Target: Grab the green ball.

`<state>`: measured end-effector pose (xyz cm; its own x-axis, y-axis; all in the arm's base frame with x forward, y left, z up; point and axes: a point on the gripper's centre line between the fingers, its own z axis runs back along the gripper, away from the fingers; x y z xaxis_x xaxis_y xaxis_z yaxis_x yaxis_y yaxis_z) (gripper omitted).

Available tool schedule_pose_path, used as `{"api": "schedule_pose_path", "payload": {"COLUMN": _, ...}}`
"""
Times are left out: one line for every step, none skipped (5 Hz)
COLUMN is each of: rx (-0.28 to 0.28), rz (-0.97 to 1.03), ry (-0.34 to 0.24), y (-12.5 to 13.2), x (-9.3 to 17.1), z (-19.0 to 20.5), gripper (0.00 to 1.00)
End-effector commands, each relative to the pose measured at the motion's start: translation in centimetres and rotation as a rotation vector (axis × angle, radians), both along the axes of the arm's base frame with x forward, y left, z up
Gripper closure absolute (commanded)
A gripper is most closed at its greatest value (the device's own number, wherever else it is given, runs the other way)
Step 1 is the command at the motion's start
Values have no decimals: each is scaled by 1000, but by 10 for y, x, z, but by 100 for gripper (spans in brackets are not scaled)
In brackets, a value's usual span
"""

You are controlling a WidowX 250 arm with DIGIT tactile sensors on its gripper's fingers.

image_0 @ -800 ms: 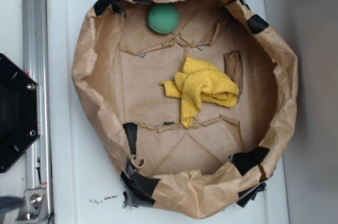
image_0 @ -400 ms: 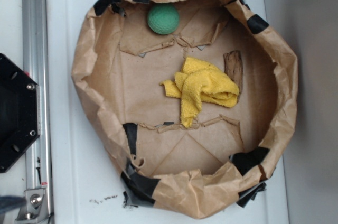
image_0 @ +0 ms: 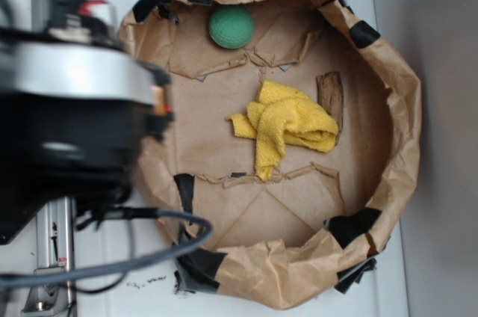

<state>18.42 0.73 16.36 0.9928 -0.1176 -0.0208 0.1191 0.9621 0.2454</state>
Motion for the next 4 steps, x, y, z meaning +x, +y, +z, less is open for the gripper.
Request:
{"api": "schedule_pose_path", "payload": {"rx": -48, "rz": -408, "ry": -100, "y": 22, "x": 49, "z": -33, "gripper": 0}}
{"api": "schedule_pose_path", "payload": {"rx": -109, "rz": -442, "ry": -74, "y": 20, "x": 65, "z": -36, "gripper": 0}}
{"api": "schedule_pose_path", "payload": {"rx": -148, "rz": -450, "ry": -75, "y": 14, "x": 76, "z": -24, "gripper": 0}}
{"api": "schedule_pose_path", "payload": {"rx": -145, "rz": -456, "ry": -49, "y": 10, "x": 81, "z": -25, "gripper": 0}}
